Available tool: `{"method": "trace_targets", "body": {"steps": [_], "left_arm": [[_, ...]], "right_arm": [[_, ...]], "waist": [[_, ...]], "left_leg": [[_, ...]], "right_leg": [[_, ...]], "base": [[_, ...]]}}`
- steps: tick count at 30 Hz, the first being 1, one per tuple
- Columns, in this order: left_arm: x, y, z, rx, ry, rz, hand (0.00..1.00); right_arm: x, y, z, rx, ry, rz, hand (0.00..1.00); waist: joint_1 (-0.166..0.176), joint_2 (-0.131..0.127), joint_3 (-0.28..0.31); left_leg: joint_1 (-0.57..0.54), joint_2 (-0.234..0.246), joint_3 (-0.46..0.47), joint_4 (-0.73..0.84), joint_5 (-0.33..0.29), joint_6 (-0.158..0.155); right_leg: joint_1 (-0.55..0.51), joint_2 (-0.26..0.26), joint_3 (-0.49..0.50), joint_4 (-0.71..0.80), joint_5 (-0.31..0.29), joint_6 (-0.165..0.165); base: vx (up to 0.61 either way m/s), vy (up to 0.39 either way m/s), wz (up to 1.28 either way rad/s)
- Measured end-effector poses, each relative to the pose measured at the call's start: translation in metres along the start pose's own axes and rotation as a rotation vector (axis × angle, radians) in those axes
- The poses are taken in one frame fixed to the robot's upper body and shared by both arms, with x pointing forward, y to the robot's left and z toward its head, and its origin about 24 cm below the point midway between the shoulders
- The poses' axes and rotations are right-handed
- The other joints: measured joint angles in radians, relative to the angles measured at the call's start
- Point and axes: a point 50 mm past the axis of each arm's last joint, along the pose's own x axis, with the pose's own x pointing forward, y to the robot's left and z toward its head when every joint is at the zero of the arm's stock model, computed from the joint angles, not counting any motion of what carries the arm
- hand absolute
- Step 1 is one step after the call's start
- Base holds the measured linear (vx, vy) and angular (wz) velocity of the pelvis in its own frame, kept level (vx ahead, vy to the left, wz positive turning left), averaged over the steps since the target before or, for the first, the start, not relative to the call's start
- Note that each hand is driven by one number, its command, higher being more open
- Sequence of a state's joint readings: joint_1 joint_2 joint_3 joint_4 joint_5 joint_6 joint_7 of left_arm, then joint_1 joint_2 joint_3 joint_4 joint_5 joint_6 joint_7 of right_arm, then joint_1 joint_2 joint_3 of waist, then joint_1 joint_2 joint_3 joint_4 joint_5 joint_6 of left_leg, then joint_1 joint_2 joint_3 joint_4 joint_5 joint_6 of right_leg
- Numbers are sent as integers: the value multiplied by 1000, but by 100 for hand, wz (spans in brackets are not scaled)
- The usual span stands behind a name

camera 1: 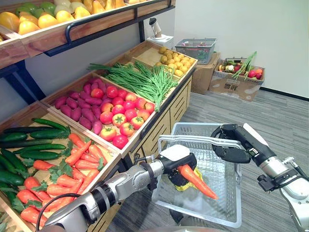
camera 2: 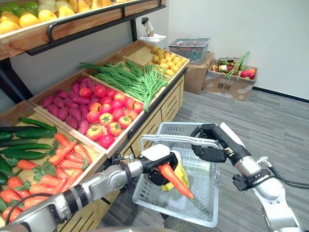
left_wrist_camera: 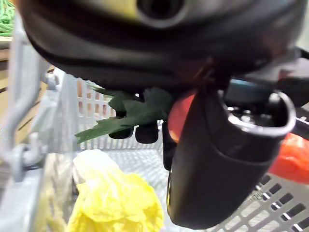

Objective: Pick vegetable in the basket

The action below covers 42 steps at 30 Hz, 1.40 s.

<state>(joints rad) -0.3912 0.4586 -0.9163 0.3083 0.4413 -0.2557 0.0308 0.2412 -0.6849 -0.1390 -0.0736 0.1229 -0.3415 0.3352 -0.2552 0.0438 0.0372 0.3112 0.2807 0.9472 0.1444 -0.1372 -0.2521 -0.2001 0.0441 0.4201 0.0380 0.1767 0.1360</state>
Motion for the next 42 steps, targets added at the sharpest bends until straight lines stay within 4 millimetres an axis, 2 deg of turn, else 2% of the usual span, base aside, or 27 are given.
{"method": "trace_targets", "body": {"steps": [2,6,7,17,31,37,42], "left_arm": [[-2,-2,-6,-5,44,10,0],[5,-5,-5,-17,72,19,0],[7,-6,-6,-23,79,20,100],[20,-12,-8,-41,147,65,100],[21,-11,-5,-38,142,78,100],[16,-5,9,-9,57,82,100],[15,2,35,-24,-76,92,100]], "right_arm": [[-1,-1,0,-2,2,15,0],[-6,-1,-1,-2,8,37,0],[-6,-1,-1,-3,5,40,0],[-12,4,-5,23,22,64,0],[-15,3,-6,29,28,54,0],[-21,1,-10,56,43,-78,0],[-24,-3,-14,55,61,-225,0]], "waist": [[-9,-2,-2],[-23,-7,-2],[-28,-8,-2],[-54,-13,1],[-50,-10,-1],[-48,-5,-4],[-32,-2,-6]], "left_leg": [[-2,-1,2,0,0,0],[-3,-1,3,-2,-1,-1],[-3,-1,4,-3,-1,-1],[23,-3,32,-20,-1,-1],[21,-7,26,-12,-1,-1],[13,0,14,-7,-2,-2],[-2,6,-9,1,-3,-2]], "right_leg": [[-4,4,1,1,-1,0],[-5,-2,-1,-2,-6,-4],[-6,-2,-2,-2,-6,-4],[-4,6,-5,-6,-7,-7],[-7,11,-6,7,-2,-3],[-7,0,-16,6,1,0],[-5,-10,-37,2,1,0]], "base": [[0,0,0],[7,8,0],[37,34,-3],[40,13,-8],[3,2,0],[6,9,6],[10,14,13]]}}
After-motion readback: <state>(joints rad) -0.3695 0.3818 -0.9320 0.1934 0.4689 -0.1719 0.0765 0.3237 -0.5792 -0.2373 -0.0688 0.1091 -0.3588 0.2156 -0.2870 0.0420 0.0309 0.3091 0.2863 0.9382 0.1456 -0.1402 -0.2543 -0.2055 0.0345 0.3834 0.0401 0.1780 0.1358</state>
